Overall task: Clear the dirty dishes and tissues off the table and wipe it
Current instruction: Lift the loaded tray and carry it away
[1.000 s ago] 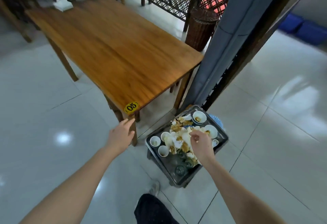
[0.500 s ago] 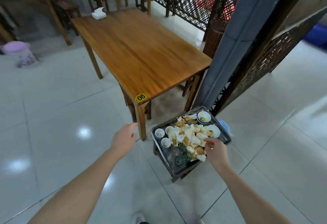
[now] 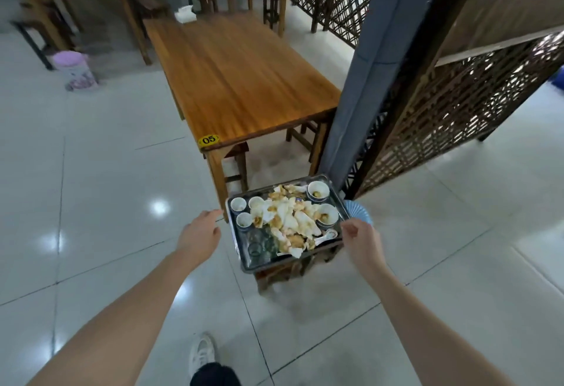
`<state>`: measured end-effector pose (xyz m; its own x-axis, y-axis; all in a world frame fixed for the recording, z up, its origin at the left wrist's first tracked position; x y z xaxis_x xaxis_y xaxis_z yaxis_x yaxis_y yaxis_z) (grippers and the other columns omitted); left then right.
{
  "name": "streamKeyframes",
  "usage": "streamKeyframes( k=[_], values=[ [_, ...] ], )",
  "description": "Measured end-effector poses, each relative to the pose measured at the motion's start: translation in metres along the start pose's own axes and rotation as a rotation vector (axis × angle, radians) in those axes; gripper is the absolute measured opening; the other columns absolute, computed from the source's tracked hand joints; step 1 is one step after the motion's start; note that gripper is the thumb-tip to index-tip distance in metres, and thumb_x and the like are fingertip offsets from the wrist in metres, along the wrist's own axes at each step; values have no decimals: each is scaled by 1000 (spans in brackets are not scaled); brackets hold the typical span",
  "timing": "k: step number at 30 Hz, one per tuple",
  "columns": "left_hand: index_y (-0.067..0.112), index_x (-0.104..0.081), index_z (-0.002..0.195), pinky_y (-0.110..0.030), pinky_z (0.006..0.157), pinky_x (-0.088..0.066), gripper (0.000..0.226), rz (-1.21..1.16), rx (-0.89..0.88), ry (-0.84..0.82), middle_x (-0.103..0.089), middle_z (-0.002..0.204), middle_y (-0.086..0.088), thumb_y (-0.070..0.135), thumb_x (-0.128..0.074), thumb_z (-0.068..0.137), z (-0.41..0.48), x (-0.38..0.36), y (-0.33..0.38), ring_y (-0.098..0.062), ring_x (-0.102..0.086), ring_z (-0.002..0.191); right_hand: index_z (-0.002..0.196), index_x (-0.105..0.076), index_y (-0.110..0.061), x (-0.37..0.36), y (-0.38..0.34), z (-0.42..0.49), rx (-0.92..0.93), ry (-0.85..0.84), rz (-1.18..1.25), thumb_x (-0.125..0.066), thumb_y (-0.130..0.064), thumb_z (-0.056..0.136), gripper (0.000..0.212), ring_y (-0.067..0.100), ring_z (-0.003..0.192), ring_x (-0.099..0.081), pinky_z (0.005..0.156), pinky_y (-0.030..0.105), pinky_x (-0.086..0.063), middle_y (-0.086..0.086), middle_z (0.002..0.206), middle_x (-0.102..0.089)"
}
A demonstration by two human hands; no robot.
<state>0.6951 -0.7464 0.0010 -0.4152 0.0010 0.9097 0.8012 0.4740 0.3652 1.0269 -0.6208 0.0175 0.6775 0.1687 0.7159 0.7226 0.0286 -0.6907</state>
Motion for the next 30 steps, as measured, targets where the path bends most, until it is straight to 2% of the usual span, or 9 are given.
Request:
streamKeyframes(
  k=[2,5,10,14,16,20,24,28,30],
  values=[
    [21,-40,143,-38,101,-41,46,-4,3,21,-49,137,-7,13,-43,97,-12,-3,15,-26,-53,120,100,-69,-17,13,10,1,2,-21,11,-55,-8,92,19,11,72,-60,50,5,-35,-1,87,-66],
    [22,-41,142,-39,101,-42,45,-9,29,31,-50,137,-6,14,-44,97,-26,-10,29,-26,-54,119,102,-69,-15,25,24,3,-1,-49,20,-53,-6,91,22,15,77,-61,55,14,-39,1,93,-68],
    [23,-39,143,-40,101,-42,47,-8,68,18,-50,135,-7,14,-45,97,-31,-24,40,-27,-54,118,94,-70,-16,33,41,16,12,-88,-15,-52,-3,89,23,8,66,-58,44,7,-36,-2,86,-67],
    [24,-39,144,-40,98,-44,49,-12,127,12,-51,134,-7,13,-45,97,-27,-33,40,-27,-54,117,93,-70,-15,34,44,41,27,-122,-56,-50,-2,89,24,13,74,-58,51,10,-36,1,89,-68],
    [24,-39,143,-39,96,-45,48,-17,153,17,-51,133,-7,13,-45,97,-23,-38,41,-28,-55,115,96,-70,-12,35,43,54,39,-127,-66,-49,-1,89,25,15,77,-59,57,16,-40,3,92,-69],
    [23,-39,143,-39,98,-42,47,-12,190,12,-51,132,-7,14,-45,98,-10,-46,53,-28,-53,117,100,-70,-14,38,42,84,66,-150,-92,-47,-3,89,27,14,74,-59,55,19,-39,1,84,-65],
    [20,-40,142,-41,100,-43,45,-39,216,15,-52,132,-9,13,-45,98,16,-54,70,-28,-53,119,97,-71,-16,46,49,122,92,-152,-112,-48,-4,86,28,25,90,-62,76,31,-48,4,92,-69],
    [21,-42,141,-40,97,-43,46,-60,256,-3,-53,130,-10,12,-46,97,41,-59,89,-30,-52,119,96,-71,-22,62,60,155,93,-178,-131,-48,-6,85,30,21,83,-59,72,28,-43,-2,85,-64],
    [22,-43,140,-39,95,-43,45,-55,263,-2,-53,130,-9,13,-46,97,54,-60,98,-30,-53,118,97,-71,-20,72,67,171,104,-167,-132,-49,-5,85,30,23,86,-61,73,28,-44,0,86,-66]
  ],
)
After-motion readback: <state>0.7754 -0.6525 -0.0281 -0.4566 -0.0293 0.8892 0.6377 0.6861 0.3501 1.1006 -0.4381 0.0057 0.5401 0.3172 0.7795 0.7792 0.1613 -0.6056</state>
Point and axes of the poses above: each hand's wrist, its own z-axis towards the middle knuckle, its own x-axis out of the back of the hand, y = z × x, the point moved 6 cm from there along z, towards the middle knuckle
